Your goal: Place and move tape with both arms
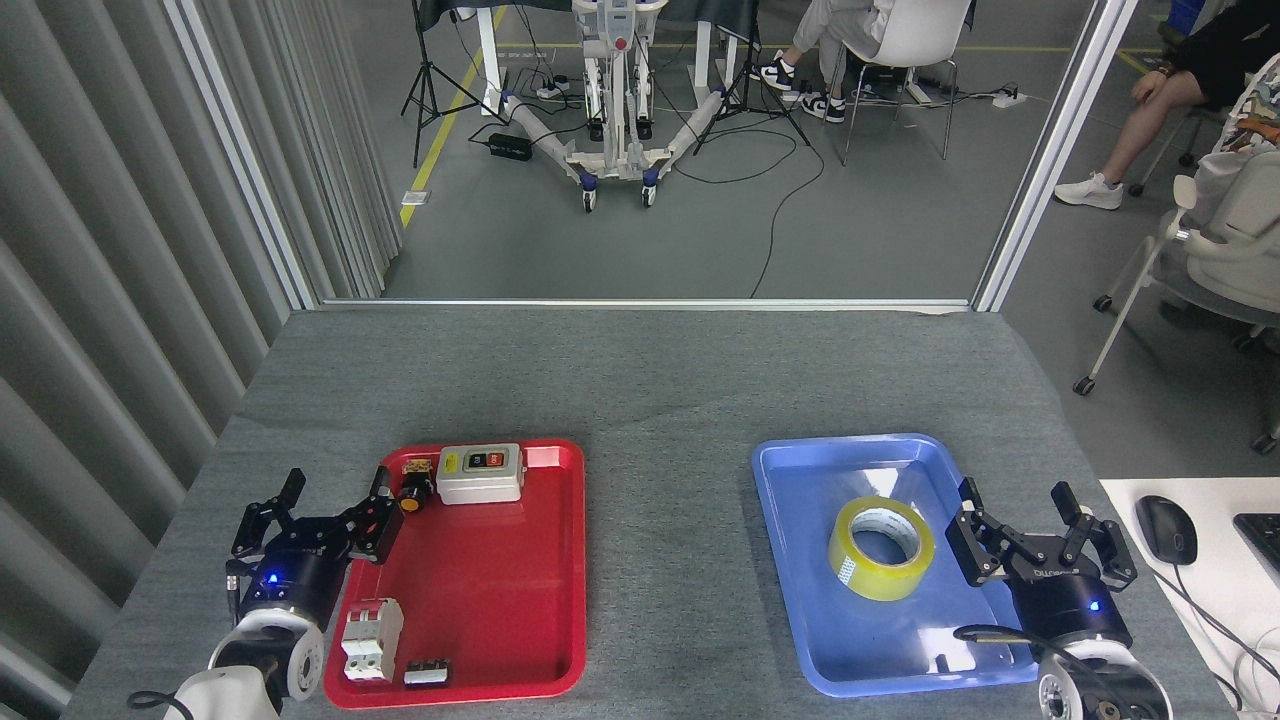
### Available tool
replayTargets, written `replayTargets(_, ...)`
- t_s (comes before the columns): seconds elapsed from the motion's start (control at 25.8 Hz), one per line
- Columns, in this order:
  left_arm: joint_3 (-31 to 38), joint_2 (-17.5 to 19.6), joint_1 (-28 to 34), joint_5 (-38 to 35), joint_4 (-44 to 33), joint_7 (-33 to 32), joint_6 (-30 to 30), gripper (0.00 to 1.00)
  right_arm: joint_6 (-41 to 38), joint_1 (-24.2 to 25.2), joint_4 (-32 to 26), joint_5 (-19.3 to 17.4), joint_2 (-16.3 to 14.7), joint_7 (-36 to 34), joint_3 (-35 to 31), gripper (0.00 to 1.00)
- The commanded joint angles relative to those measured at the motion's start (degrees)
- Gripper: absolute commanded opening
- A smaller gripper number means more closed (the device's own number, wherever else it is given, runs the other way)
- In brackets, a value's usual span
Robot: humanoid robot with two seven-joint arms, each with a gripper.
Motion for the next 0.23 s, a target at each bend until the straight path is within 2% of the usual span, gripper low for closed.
replayTargets(0.0,0.0,0.0,-0.1,0.0,0.0,0.0,0.0,1.00,-0.1,-1.3,1.4,0.1,0.1,0.0,0.3,1.00)
replayTargets(0.19,0.0,0.0,-0.3,-0.1,0.0,0.0,0.1,1.00,-0.3,-1.4,1.4,0.2,0.7,0.0,0.4,1.00)
